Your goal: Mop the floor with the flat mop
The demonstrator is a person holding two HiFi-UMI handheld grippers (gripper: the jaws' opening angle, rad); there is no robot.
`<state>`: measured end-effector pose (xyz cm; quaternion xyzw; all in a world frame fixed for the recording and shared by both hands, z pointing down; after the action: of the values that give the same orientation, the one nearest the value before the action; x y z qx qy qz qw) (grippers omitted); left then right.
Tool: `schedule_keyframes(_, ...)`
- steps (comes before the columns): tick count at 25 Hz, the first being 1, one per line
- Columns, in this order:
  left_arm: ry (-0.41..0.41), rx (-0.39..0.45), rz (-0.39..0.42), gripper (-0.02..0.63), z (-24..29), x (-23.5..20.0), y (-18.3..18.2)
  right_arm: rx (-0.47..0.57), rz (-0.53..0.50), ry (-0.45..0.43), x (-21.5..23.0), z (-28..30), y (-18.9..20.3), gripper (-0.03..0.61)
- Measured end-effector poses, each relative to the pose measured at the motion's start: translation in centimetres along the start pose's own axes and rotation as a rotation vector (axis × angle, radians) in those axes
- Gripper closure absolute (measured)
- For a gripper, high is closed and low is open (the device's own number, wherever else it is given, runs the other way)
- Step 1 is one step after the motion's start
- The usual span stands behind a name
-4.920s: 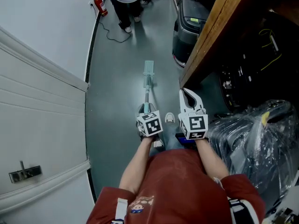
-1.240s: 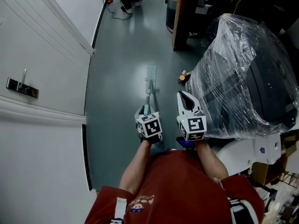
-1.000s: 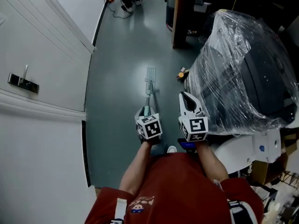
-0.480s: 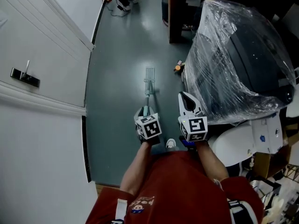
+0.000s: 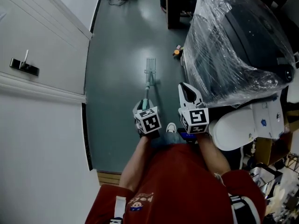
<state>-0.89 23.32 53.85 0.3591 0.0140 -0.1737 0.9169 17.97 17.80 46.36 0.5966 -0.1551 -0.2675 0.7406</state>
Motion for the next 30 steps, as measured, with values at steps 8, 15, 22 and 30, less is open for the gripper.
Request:
schedule_keyframes(8,0.024,0.001,-0.002,0.491,-2.4,-3.5,1.9,-0.004,-0.016,0.028,-3.9,-2.0,-0.6,0.56)
schedule_keyframes(15,0.047,-0.009,-0.018,0.491,-5.3,-6.5,4.2,-0.014,-0.037,0.026,-8.8,-4.5,-1.0,0.56)
schedule_keyframes(22,0.057,-0.003,-0.018,0.491,-7.5,-8.0,6.5,-0.018,-0.057,0.036,-11.5,-7.5,-0.9,0.56)
schedule_keyframes(30,0.059,-0.008,-0.026,0.491,-10.6,-10.1,10.1,-0.04,-0.055,0.047,-14.8,-11.6,0.5,0.56)
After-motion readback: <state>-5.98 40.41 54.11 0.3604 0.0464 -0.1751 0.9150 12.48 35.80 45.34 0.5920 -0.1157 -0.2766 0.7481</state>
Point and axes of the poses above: the fingertips, and each gripper's own axes: z forward along the fingers, x to its right, y out of its underside, the point moved 8 cm from there along -z, backward along the fingers, and after that the axes turned 10 degrees about -z, right-handed, at the moved point
